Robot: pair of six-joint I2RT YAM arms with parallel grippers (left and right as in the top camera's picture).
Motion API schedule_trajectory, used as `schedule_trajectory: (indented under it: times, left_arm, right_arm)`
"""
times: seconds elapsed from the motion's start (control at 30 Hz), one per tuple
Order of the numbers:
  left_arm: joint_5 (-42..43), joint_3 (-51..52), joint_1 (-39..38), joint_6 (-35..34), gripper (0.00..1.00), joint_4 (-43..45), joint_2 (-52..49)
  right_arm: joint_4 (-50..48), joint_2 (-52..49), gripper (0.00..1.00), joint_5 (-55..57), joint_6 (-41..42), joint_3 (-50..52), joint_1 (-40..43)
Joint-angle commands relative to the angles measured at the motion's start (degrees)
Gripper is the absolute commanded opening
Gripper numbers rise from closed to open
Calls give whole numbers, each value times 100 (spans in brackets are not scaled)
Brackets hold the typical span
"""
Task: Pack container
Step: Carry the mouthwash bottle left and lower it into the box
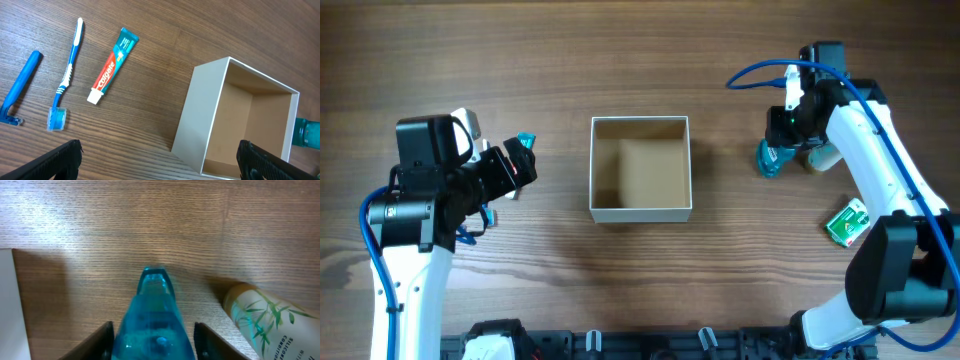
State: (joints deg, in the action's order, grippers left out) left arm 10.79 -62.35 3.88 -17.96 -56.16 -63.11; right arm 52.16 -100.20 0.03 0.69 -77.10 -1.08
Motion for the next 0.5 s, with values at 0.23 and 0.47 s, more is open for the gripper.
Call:
schedule_trajectory:
  times: [0.23, 0.47]
  left_arm:
    - [-35, -101, 42, -52, 100, 20, 11]
    - [-35, -101, 42, -52, 100, 20, 11]
  right_arm:
    - [114, -7, 9, -9, 111, -59, -2]
    - [273, 1585, 4, -7, 629, -83, -503]
